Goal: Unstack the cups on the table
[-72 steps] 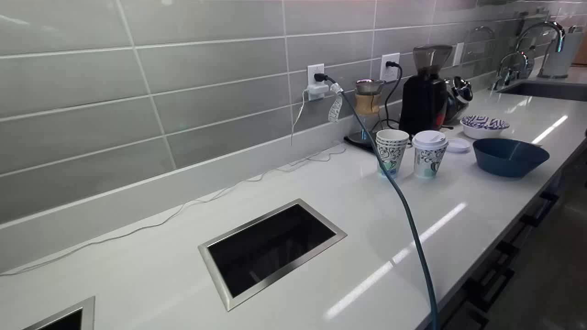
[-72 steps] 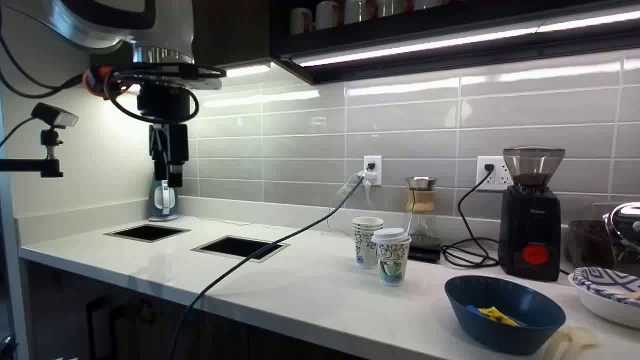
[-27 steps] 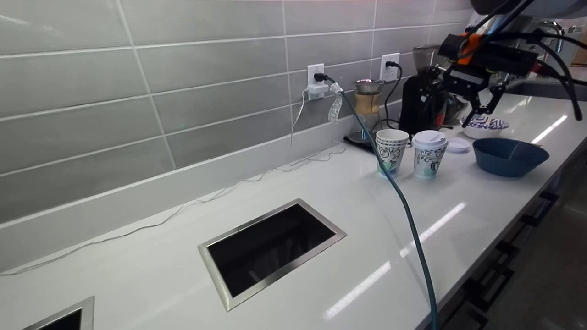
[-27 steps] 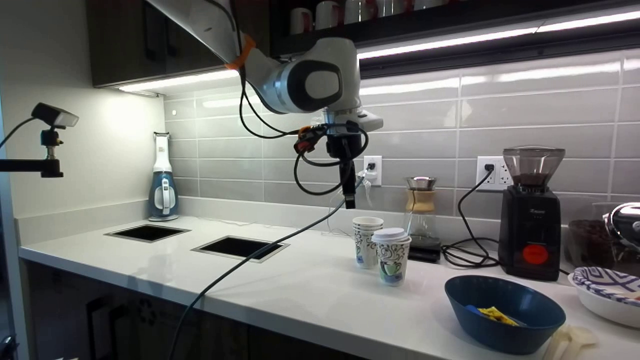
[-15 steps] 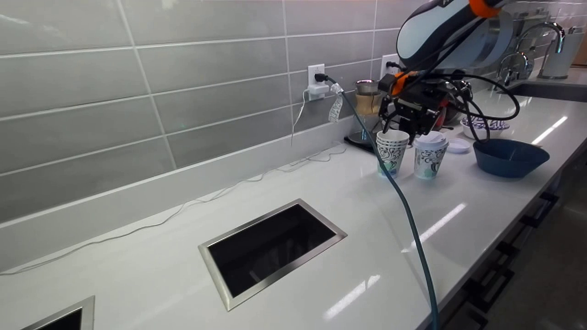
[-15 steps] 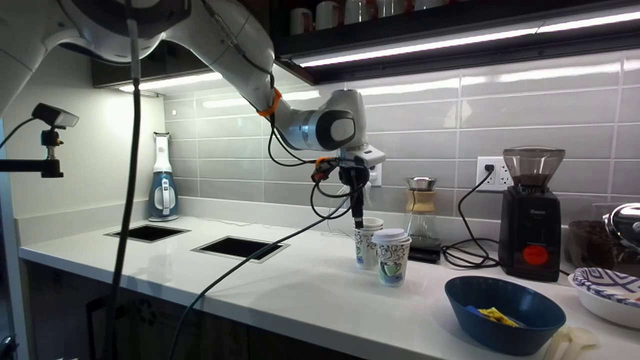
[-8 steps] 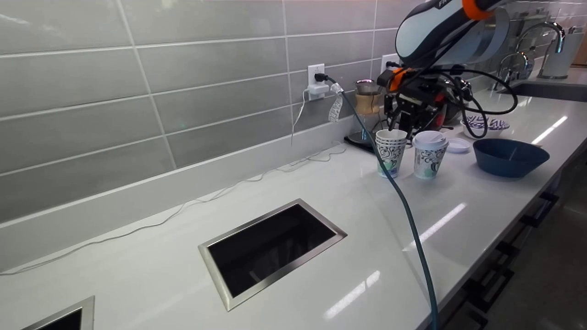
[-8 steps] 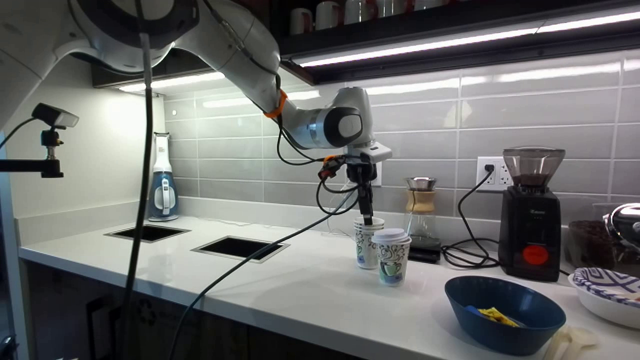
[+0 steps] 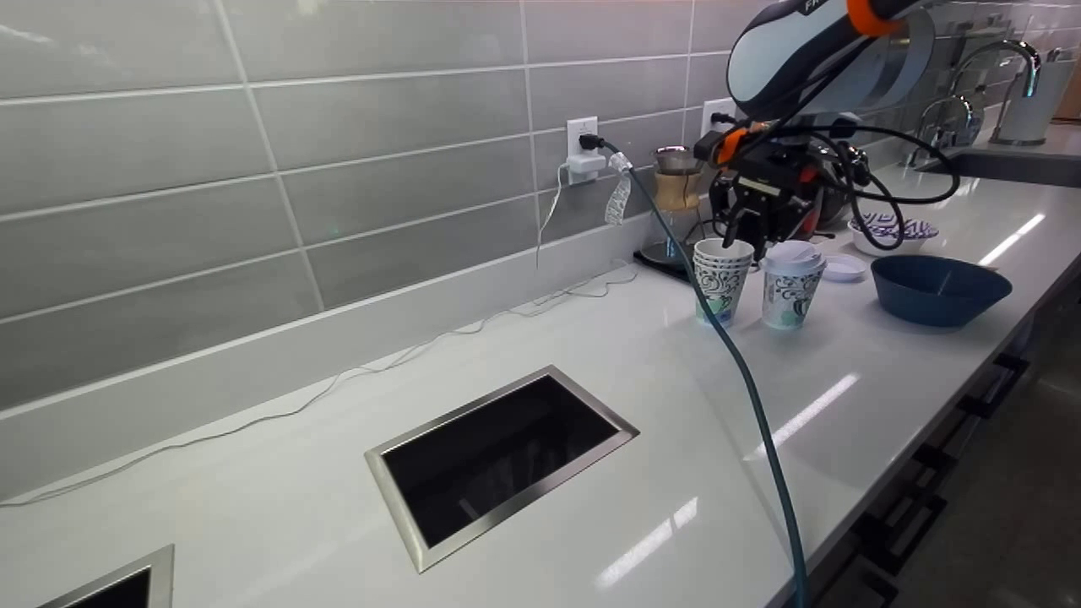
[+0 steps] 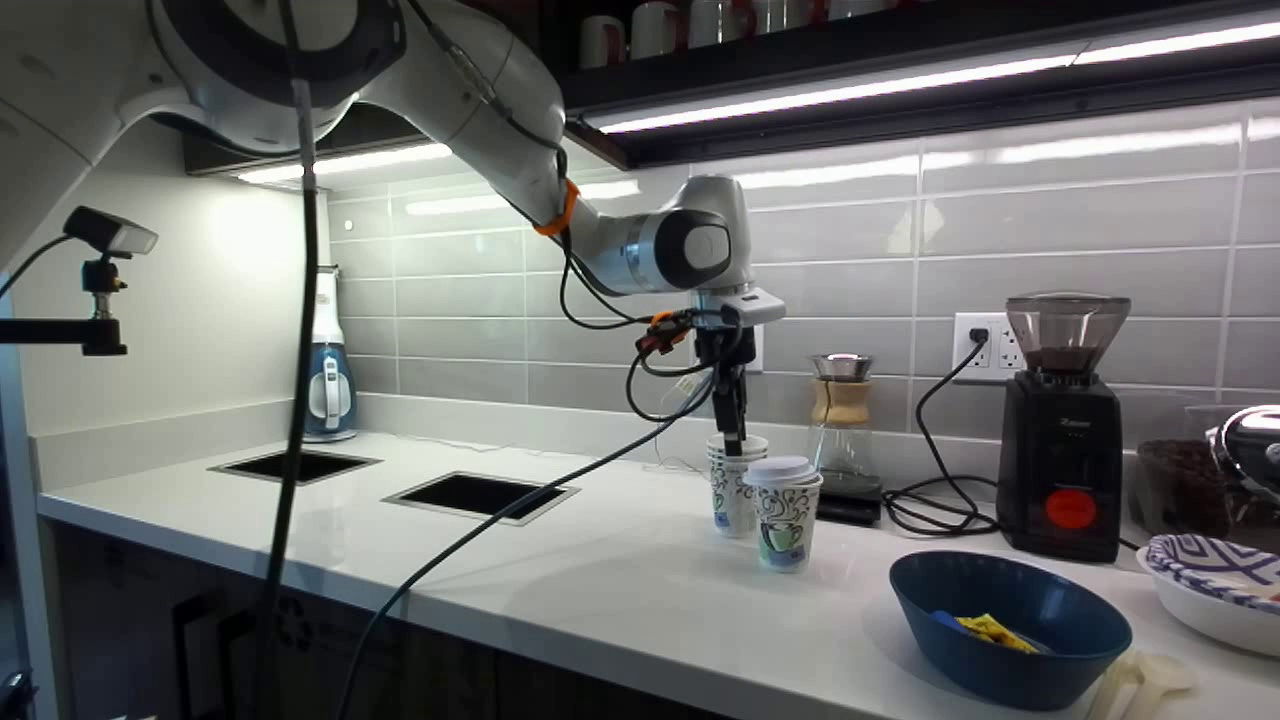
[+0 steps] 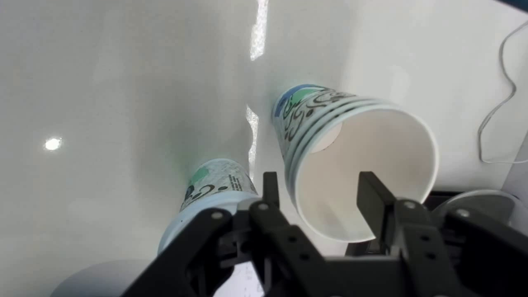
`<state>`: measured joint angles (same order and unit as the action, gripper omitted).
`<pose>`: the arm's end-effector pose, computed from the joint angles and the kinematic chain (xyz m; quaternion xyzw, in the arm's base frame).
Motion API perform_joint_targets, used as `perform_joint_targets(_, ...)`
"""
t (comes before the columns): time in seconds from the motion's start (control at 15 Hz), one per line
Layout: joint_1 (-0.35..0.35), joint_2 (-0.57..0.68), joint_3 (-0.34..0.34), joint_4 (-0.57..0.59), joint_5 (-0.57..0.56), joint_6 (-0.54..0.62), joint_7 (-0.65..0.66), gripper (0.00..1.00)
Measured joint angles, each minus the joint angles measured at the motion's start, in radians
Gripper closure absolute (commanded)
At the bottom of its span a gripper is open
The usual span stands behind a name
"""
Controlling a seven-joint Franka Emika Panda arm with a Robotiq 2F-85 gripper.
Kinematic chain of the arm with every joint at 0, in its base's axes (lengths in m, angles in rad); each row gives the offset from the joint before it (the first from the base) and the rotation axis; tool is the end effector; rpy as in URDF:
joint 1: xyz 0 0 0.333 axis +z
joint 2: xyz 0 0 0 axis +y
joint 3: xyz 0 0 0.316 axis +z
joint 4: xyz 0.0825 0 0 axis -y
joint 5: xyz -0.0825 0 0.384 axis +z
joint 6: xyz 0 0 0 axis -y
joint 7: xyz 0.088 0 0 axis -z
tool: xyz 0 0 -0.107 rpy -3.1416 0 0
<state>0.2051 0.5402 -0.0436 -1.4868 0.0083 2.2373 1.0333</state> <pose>0.7124 0.1219 0.3805 -0.9023 0.4180 -0.0911 0.0531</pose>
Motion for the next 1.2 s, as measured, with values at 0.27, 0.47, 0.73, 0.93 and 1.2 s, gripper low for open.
perform_joint_targets(0.27, 0.000, 0.010, 0.000, 0.018, 0.000, -0.015, 0.006, 0.77)
perform_joint_targets(0.47, 0.000, 0.013, 0.000, 0.026, -0.001, -0.017, 0.008, 0.90)
perform_joint_targets(0.73, 0.001, 0.013, 0.000, 0.029, -0.003, -0.021, 0.009, 1.00)
perform_joint_targets(0.93, 0.003, 0.013, 0.000, 0.029, -0.004, -0.022, 0.009, 0.99)
perform_joint_targets(1.2, 0.014, 0.008, 0.001, 0.029, -0.013, -0.021, 0.009, 0.99)
